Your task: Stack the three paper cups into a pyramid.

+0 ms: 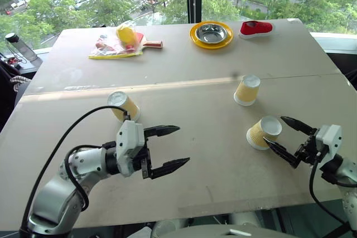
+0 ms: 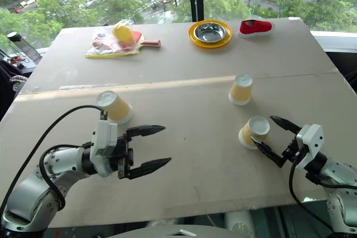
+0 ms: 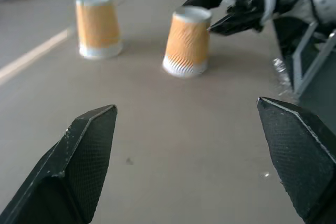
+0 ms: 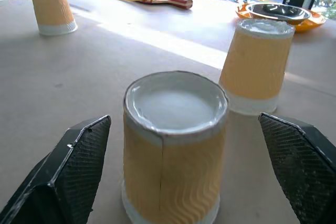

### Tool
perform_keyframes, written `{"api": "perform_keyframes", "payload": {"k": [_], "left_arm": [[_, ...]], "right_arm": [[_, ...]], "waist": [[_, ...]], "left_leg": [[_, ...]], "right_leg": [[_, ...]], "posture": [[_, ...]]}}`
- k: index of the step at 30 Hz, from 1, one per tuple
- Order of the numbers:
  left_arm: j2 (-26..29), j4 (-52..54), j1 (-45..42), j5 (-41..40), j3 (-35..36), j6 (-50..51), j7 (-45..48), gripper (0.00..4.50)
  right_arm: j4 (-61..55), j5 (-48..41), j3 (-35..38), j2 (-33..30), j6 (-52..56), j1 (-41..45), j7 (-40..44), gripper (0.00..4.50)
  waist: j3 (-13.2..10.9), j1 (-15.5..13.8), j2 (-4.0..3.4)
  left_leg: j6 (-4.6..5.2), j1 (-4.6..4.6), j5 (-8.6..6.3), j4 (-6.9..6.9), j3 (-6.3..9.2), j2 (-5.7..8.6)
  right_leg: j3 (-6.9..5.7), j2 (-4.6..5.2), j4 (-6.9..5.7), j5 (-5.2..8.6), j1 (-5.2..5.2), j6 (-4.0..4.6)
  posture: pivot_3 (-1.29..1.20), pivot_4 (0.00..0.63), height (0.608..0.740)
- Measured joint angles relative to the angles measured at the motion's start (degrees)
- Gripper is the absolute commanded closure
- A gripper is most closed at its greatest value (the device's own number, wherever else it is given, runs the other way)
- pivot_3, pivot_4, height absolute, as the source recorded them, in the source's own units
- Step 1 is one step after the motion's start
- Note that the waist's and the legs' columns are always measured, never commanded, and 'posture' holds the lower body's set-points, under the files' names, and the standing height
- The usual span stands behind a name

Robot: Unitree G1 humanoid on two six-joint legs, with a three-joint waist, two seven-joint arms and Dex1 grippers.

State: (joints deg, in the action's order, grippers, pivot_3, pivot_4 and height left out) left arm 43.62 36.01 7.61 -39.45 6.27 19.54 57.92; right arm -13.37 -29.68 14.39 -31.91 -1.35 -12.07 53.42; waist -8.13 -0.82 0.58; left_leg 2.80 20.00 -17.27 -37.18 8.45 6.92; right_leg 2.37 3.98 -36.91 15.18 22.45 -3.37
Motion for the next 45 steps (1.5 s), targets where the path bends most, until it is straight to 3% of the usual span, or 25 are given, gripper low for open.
{"api": "perform_keyframes", "payload": {"k": [10,13,17,18,28,33,39,45], "left_arm": [[3.39,0.57,-3.23,-4.53,0.56,4.42,2.41,0.12],[3.41,0.57,-2.43,-4.38,0.68,4.09,2.70,0.00],[3.41,0.56,-1.93,-3.26,1.17,3.22,3.17,0.00],[3.41,0.54,-1.90,-3.11,1.24,3.04,3.22,0.00],[2.63,-3.38,0.57,-0.75,5.32,0.99,2.00,0.00],[-0.31,-7.93,0.63,0.24,9.06,1.28,-3.78,0.00],[-1.50,-9.61,1.18,1.80,10.63,3.85,-10.17,0.00],[-2.89,-8.54,2.12,2.26,10.54,4.28,-12.24,0.00]], "right_arm": [[1.03,0.42,-0.64,-0.02,1.01,0.71,0.46,0.00],[1.30,0.42,-0.69,-0.27,1.20,0.69,1.27,0.84],[2.83,0.73,-0.94,-0.41,1.03,1.21,1.81,2.76],[2.94,0.73,-0.95,-0.41,0.98,1.29,1.89,2.83],[2.49,2.90,-5.46,0.64,3.47,6.24,-0.18,2.83],[1.28,7.16,-14.84,5.71,9.95,17.17,-6.03,2.83],[13.01,17.78,-26.89,19.68,17.42,41.09,-17.46,2.83],[23.60,20.46,-27.77,23.45,18.66,46.44,-19.06,2.83]], "waist": [[-0.03,0.00,-0.05],[-0.03,-0.01,-0.04],[-0.03,-0.01,-0.04],[-0.03,-0.01,-0.04],[-0.03,0.30,-0.05],[-0.05,0.07,-0.01],[-0.08,0.99,0.07],[-0.06,1.40,0.09]], "left_leg": [[0.00,0.00,0.00,0.02,0.00,0.00],[0.00,0.00,0.00,0.02,-0.01,0.00],[-0.01,0.00,0.00,0.02,0.00,0.00],[-0.01,0.00,0.00,0.02,0.00,0.00],[-0.01,0.00,0.00,0.02,-0.01,-0.03],[-0.02,0.00,0.00,0.00,-0.01,-0.04],[-0.06,0.09,0.00,0.02,0.00,-0.05],[-0.05,0.71,-0.01,-0.14,0.04,0.06]], "right_leg": [[0.02,-0.02,0.01,0.00,0.03,0.01],[0.03,-0.02,0.01,0.00,0.03,0.00],[0.02,-0.02,0.01,0.00,0.02,0.00],[0.02,-0.02,0.01,0.00,0.02,0.01],[0.04,-0.07,0.00,0.00,0.05,0.01],[0.02,-0.08,-0.02,-0.01,0.08,0.02],[-0.08,-0.15,-0.06,-0.06,0.31,0.11],[-0.44,0.00,-0.02,-0.07,0.82,0.11]], "posture": [[0.00,0.150,0.740],[0.00,0.150,0.740],[0.00,0.150,0.740],[0.00,0.150,0.740],[0.00,0.150,0.740],[0.00,0.150,0.740],[0.00,0.150,0.740],[0.00,0.150,0.740]]}}
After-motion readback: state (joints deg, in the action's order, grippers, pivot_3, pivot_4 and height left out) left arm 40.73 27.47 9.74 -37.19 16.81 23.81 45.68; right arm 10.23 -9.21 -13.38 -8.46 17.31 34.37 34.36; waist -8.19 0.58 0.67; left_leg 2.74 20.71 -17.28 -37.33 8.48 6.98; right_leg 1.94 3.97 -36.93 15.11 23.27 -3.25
